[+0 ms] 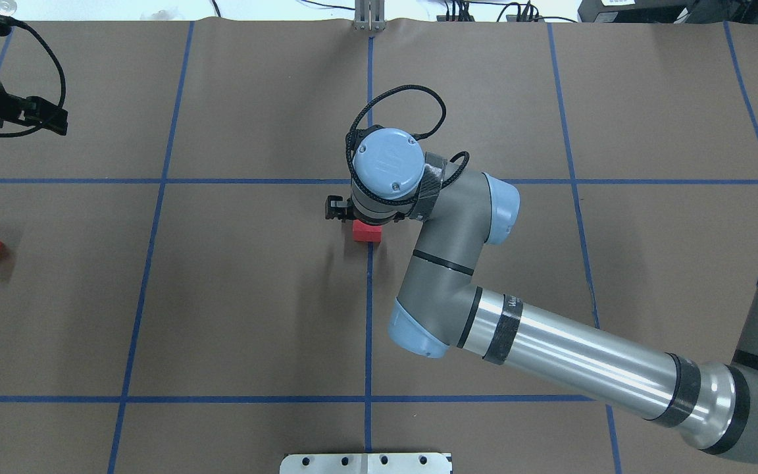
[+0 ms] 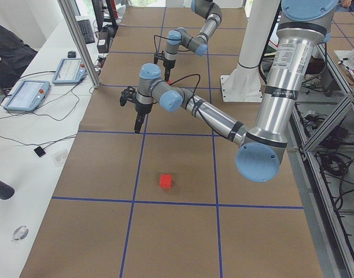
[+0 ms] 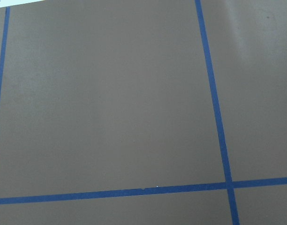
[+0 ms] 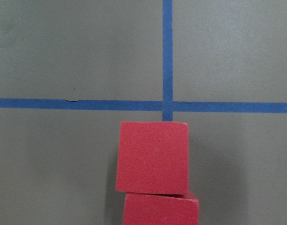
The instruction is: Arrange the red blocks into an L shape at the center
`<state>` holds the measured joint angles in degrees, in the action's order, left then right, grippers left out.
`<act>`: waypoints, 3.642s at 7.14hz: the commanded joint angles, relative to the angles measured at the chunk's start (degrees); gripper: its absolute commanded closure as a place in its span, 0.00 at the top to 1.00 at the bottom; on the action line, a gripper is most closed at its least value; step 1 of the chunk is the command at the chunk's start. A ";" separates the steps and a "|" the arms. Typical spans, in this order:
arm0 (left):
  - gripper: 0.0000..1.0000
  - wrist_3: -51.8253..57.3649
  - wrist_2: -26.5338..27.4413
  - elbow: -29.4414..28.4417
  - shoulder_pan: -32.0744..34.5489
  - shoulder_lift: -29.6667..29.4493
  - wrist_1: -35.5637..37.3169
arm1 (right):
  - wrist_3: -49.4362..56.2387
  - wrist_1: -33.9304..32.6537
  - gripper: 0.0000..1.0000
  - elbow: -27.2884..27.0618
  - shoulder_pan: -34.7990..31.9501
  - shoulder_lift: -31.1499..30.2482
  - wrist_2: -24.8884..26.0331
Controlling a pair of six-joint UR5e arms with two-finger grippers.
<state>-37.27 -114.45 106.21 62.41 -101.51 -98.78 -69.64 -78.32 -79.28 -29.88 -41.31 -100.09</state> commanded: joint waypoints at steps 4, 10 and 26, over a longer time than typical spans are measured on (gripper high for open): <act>1.00 6.86 -5.26 -3.26 3.69 19.82 -22.71 | 0.03 -0.43 0.98 -1.65 -2.80 -0.35 -1.85; 1.00 -8.87 -4.64 -20.69 2.89 20.82 -49.22 | 0.73 -0.87 0.98 -6.58 -7.46 -3.95 -10.19; 0.31 -12.39 -0.34 -20.34 -5.98 21.80 -49.58 | 1.17 -2.46 0.99 -8.17 -9.40 -5.61 -10.82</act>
<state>-49.66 -114.81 85.75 56.45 -79.25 -148.36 -68.47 -80.80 -87.47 -39.29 -46.41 -111.04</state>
